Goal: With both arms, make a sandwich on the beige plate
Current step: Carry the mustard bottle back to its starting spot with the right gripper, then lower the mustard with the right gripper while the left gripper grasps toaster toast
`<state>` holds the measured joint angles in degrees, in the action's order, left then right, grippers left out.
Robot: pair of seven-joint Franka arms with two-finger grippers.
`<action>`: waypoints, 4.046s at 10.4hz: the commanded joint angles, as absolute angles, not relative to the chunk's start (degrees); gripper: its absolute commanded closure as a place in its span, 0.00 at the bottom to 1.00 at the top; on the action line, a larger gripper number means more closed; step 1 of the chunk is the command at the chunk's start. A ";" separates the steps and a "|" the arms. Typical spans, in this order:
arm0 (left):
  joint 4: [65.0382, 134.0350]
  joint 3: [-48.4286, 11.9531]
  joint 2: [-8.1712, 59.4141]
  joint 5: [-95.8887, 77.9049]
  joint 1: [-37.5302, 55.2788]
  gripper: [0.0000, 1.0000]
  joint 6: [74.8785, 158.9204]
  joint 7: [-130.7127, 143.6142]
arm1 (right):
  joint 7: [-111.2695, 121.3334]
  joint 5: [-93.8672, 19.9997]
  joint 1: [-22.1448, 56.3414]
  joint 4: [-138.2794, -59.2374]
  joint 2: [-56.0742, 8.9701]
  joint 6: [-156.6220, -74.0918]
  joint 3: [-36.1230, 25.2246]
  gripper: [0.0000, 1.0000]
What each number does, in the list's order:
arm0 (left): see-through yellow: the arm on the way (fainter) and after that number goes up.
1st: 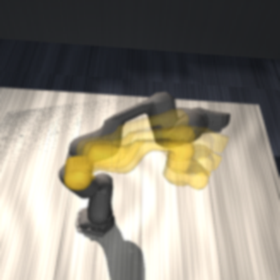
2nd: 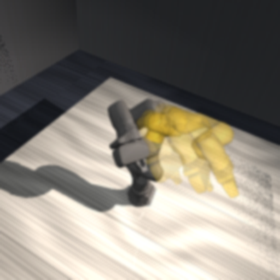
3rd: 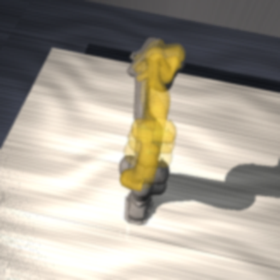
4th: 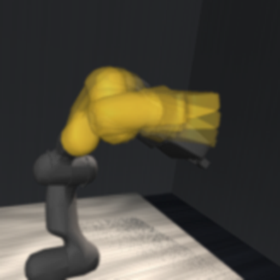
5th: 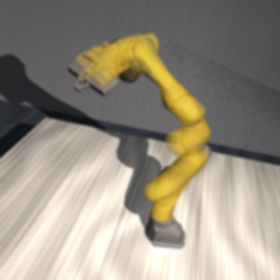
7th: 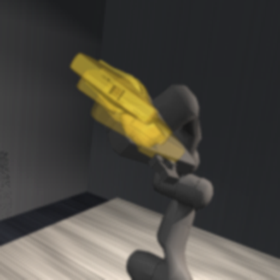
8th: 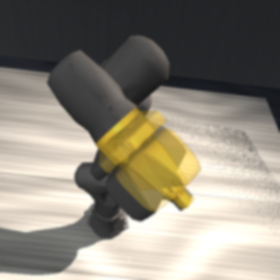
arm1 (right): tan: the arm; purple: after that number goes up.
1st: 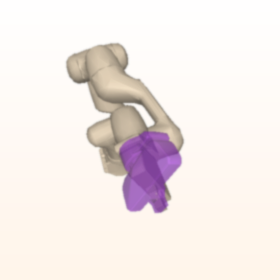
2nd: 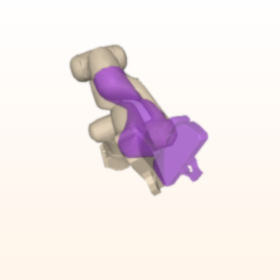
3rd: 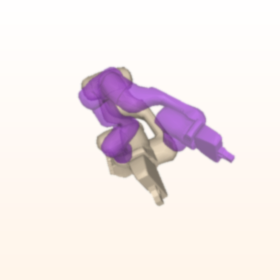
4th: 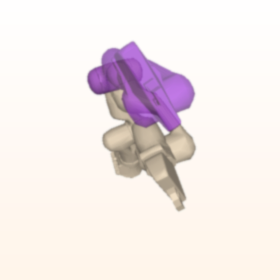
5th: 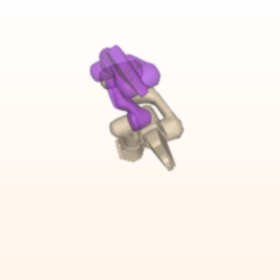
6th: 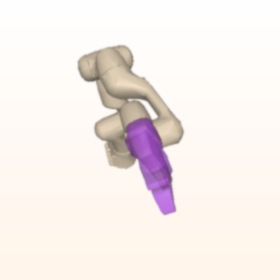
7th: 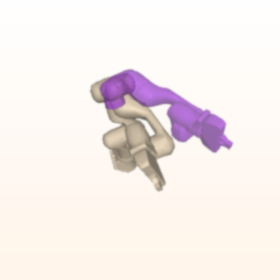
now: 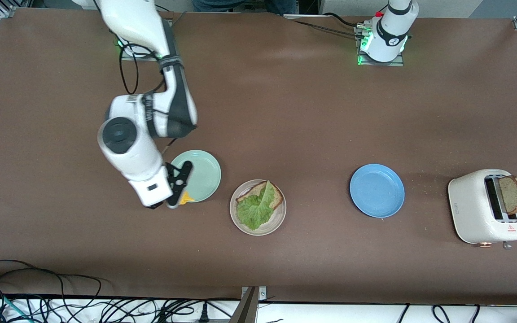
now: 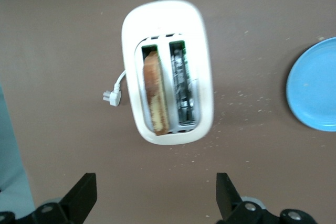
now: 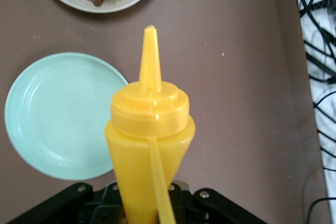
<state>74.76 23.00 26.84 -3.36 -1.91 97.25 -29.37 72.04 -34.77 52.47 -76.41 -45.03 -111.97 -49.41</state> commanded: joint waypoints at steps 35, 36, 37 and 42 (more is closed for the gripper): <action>72.52 21.45 29.90 -12.74 -3.61 1.00 108.30 -21.71 | 137.28 -82.78 13.89 -92.72 -52.46 -76.82 -30.50 1.00; 71.20 21.53 29.62 -12.83 -2.56 1.00 105.32 -19.71 | 139.37 -83.49 13.80 -92.72 -53.08 -76.82 -30.50 1.00; 70.23 21.36 29.18 -12.92 -1.85 1.00 102.77 -16.03 | 139.83 -83.58 13.80 -92.72 -53.43 -76.73 -30.50 1.00; 70.57 19.44 26.81 -17.93 9.82 1.00 96.86 10.85 | 138.61 -85.17 12.48 -92.64 -53.09 -74.79 -30.67 0.00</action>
